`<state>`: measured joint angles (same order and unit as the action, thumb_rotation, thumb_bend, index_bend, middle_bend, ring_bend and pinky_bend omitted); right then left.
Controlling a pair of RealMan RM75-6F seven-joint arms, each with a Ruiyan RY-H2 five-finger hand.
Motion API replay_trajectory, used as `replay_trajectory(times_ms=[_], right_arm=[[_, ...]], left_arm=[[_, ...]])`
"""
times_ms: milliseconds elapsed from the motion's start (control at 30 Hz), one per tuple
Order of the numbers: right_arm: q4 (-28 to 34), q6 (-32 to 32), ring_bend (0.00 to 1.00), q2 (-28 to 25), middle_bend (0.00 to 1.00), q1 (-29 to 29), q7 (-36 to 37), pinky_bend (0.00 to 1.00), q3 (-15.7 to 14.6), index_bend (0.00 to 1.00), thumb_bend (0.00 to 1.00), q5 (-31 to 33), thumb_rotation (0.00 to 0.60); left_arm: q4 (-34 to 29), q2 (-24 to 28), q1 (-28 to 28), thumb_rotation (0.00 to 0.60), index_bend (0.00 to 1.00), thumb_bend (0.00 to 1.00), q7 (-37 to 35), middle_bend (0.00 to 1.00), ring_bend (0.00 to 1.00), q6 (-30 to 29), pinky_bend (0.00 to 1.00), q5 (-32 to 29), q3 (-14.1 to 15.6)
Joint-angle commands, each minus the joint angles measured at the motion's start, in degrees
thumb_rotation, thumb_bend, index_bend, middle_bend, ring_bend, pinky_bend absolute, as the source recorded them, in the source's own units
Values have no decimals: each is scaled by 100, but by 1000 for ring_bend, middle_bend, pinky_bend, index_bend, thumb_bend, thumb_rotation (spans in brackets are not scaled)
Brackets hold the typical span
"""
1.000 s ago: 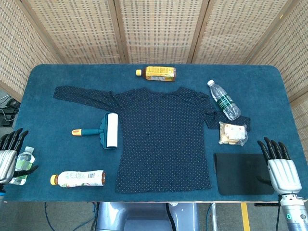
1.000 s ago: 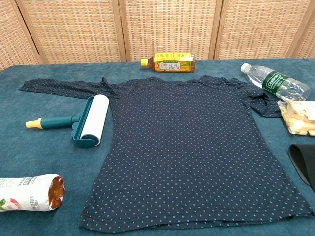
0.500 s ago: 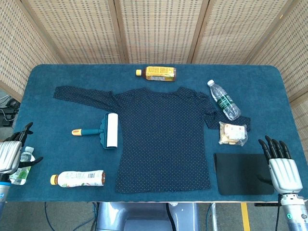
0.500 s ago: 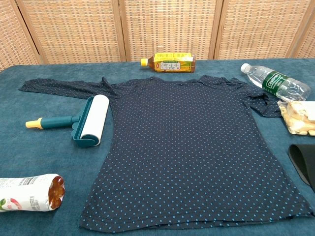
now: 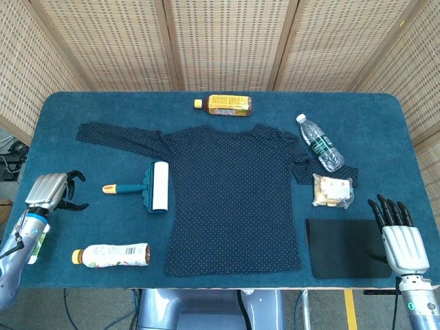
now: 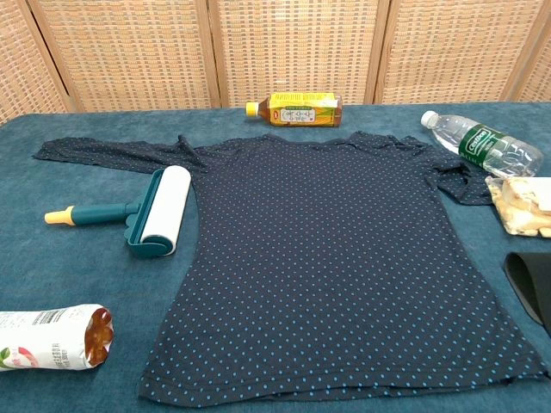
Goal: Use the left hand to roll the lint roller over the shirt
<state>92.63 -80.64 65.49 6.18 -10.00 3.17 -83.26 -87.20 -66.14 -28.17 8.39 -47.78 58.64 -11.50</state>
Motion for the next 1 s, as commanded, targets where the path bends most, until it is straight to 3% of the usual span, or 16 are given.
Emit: replay_trajectory(times_ms=[33,167,433,667,1000], right_arm=[[-20,11,0,10,0,5,1,0,0,0,64,10,600],[-41,27,0,22,0,9,17,0,3,0,64,30,600],[-103,61,0,61,0,23,0,0,-4,0,64,45,600],[-116,88,0,64,0,30,37,0,-20,0,64,40,600],[-146,110,0,51,0,35,141,0,2,0,65,85,600]], left_arm=[[281,-216,-356,600,398,193,290,723,636,339,718,-432,-27],[504,-397,-581,600,402,261,560,723,636,486,718,-712,44],[847,-780,-978,600,428,262,1175,723,636,580,718,-1217,218],[1195,-1175,-1260,600,410,263,1881,723,636,308,718,-1492,425],[1491,-1584,-1450,600,419,262,2165,723,636,75,718,-1536,461]])
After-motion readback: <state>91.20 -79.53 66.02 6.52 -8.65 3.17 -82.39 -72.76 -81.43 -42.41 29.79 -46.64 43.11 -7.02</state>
